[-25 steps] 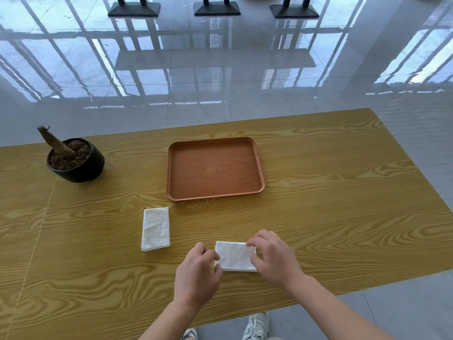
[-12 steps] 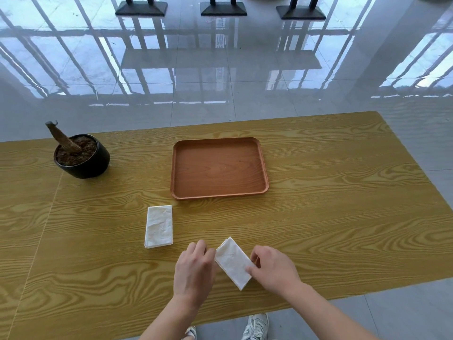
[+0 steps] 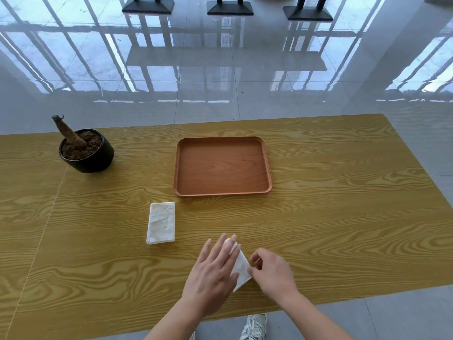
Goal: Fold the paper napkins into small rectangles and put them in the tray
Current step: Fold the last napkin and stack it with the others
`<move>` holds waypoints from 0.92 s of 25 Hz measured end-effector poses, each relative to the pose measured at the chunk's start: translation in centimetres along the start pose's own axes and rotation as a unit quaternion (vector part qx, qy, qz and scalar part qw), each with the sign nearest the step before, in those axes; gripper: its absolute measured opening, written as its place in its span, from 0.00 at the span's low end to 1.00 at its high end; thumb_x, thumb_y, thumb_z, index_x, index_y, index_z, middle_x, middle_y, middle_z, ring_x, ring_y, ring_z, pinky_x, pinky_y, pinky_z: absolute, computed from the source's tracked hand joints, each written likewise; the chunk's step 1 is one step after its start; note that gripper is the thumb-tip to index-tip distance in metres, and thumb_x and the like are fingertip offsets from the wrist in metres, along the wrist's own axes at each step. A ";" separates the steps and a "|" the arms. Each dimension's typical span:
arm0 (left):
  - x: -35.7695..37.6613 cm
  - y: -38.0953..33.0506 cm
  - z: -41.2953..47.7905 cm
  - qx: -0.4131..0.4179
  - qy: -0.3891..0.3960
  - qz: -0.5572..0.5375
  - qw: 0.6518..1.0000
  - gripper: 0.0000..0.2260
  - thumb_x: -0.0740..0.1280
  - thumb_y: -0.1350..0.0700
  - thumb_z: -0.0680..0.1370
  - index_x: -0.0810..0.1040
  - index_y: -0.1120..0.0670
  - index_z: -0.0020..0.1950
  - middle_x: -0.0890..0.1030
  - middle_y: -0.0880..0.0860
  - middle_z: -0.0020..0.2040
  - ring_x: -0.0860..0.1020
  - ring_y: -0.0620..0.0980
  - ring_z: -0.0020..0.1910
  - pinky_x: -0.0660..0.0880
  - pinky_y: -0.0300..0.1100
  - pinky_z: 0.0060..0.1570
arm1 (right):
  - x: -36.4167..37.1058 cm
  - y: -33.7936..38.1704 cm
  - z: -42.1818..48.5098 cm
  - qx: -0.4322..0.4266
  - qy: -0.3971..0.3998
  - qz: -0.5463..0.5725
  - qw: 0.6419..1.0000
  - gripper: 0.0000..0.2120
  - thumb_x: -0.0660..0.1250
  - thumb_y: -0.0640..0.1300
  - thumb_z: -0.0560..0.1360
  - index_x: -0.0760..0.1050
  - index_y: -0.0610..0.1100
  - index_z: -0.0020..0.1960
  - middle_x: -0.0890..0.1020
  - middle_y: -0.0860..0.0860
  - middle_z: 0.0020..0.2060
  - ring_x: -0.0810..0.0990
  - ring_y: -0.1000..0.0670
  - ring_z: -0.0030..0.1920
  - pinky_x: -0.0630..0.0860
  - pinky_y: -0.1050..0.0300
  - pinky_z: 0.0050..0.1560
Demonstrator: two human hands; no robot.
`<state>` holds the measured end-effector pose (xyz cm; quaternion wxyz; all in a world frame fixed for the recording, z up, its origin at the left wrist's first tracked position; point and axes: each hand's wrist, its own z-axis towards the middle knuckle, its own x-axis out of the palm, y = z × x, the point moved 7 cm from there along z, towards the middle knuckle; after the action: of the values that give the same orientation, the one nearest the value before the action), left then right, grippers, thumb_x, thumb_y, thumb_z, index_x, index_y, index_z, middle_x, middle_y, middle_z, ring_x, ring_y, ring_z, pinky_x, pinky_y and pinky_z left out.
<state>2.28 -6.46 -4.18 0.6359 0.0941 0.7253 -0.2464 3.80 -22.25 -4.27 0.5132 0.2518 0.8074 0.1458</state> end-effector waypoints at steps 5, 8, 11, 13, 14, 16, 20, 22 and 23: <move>2.1 0.4 0.6 0.038 0.054 0.059 0.996 0.37 0.51 0.31 0.80 0.62 0.57 0.78 0.58 0.55 0.80 0.55 0.55 0.79 0.53 0.57 0.71 | -0.1 0.0 0.2 0.003 0.003 -0.003 1.000 0.06 0.72 0.52 0.71 0.77 0.54 0.47 0.81 0.57 0.38 0.80 0.55 0.43 0.75 0.59 0.43; 2.9 0.5 0.4 0.039 0.032 0.038 0.998 0.40 0.52 0.29 0.79 0.58 0.57 0.80 0.55 0.56 0.81 0.52 0.55 0.80 0.52 0.58 0.73 | -0.1 -0.1 0.3 0.006 -0.001 -0.005 1.000 0.06 0.72 0.52 0.72 0.78 0.53 0.46 0.82 0.56 0.39 0.80 0.55 0.43 0.75 0.59 0.43; 2.9 0.6 0.6 0.032 0.029 0.028 0.999 0.42 0.52 0.28 0.78 0.56 0.58 0.80 0.53 0.56 0.82 0.51 0.55 0.80 0.51 0.58 0.74 | 0.0 -0.3 0.3 0.012 -0.011 -0.013 1.000 0.05 0.71 0.52 0.72 0.79 0.53 0.45 0.83 0.56 0.39 0.80 0.55 0.43 0.75 0.58 0.42; 2.4 0.5 0.4 0.032 0.026 0.034 0.999 0.41 0.51 0.29 0.78 0.57 0.58 0.80 0.53 0.56 0.81 0.51 0.55 0.80 0.51 0.58 0.73 | 0.0 -0.1 0.3 0.018 -0.009 -0.020 1.000 0.04 0.71 0.53 0.72 0.80 0.53 0.44 0.83 0.57 0.40 0.80 0.55 0.44 0.76 0.58 0.43; 2.1 0.3 0.3 0.028 0.020 0.031 0.999 0.41 0.52 0.29 0.79 0.57 0.58 0.80 0.52 0.56 0.81 0.50 0.55 0.80 0.51 0.58 0.74 | 0.0 -0.1 0.3 0.023 -0.005 -0.022 0.999 0.04 0.71 0.53 0.72 0.81 0.53 0.43 0.84 0.57 0.40 0.81 0.55 0.44 0.76 0.57 0.43; 1.0 0.1 -0.5 -0.018 -0.007 -0.017 1.000 0.35 0.55 0.34 0.80 0.60 0.56 0.79 0.56 0.56 0.81 0.53 0.56 0.80 0.53 0.58 0.75 | -0.1 -0.1 0.4 0.041 0.006 -0.018 0.999 0.04 0.72 0.53 0.71 0.81 0.54 0.42 0.84 0.57 0.41 0.81 0.55 0.45 0.77 0.57 0.43; -1.0 0.9 -4.0 -0.221 -0.118 -0.188 0.950 0.11 0.67 0.53 0.73 0.81 0.50 0.55 0.79 0.47 0.51 0.78 0.53 0.51 0.77 0.49 0.50 | -0.1 -0.7 0.1 0.087 0.040 0.037 0.995 0.04 0.75 0.51 0.67 0.80 0.53 0.37 0.84 0.59 0.36 0.81 0.58 0.41 0.78 0.57 0.42; -0.6 1.0 -5.3 -0.331 -0.080 -0.280 0.898 0.05 0.68 0.56 0.74 0.80 0.46 0.47 0.77 0.40 0.40 0.77 0.43 0.41 0.74 0.41 0.41 | 0.0 -1.0 -0.2 0.117 0.053 0.096 0.987 0.04 0.76 0.48 0.66 0.82 0.50 0.36 0.85 0.56 0.34 0.83 0.56 0.38 0.80 0.53 0.43; -0.1 1.0 -5.7 -0.379 -0.044 -0.312 0.870 0.04 0.68 0.54 0.74 0.80 0.45 0.46 0.78 0.40 0.39 0.77 0.41 0.40 0.74 0.40 0.41 | 0.0 -1.2 -0.3 0.134 0.060 0.128 0.981 0.03 0.77 0.46 0.66 0.83 0.49 0.36 0.85 0.55 0.32 0.82 0.54 0.35 0.81 0.52 0.43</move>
<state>-2.28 -2.86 -3.96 0.5440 -0.3958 0.7261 -0.1422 3.19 -23.21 -4.73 0.4026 0.4105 0.8099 0.1157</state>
